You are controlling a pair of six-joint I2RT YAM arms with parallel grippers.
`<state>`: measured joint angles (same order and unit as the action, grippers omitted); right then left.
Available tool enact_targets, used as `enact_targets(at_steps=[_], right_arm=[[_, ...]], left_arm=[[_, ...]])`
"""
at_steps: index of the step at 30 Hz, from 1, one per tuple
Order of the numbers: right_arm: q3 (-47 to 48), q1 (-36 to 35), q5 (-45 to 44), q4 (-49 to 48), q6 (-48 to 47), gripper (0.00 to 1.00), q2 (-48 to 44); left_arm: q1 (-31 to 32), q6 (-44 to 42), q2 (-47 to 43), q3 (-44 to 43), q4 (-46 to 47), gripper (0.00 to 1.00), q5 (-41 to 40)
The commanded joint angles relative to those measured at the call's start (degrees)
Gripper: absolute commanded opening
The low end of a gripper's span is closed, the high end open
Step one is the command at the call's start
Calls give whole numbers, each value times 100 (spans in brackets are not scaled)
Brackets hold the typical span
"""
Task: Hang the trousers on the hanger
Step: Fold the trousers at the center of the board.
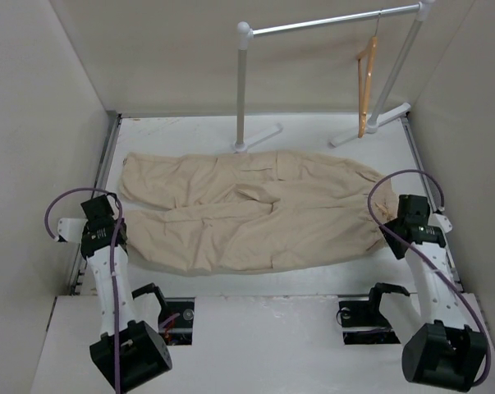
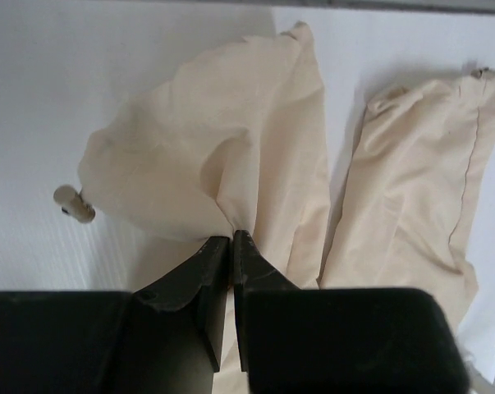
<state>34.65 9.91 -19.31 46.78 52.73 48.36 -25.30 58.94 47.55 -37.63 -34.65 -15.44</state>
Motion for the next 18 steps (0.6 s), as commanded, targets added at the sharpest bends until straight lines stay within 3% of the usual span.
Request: enact_targets(at_steps=[1,9,11,14,16,18], right_arm=[[33,270,-267,-29,158,59,200],[-134,332,-144,-1064,413,57,1517],[-161,332,-91,-1495,457,45,1816],[23,332,67,-1542,423,13,1976],[208,332,24,-1174,370,5,1661],[287,375,-81,-831,160,3,1074]], left_arm=[[240,-75,-9,-69,-121,4,-152],[354,-58,334,-61,37,4,-117],[354,-40,378,-26,55,4,-135],[293,-66,378,-60,-32,4,-187],[171,-75,369,-165,-207,3,-249],[21,-102,352,-332,-392,2,-257]])
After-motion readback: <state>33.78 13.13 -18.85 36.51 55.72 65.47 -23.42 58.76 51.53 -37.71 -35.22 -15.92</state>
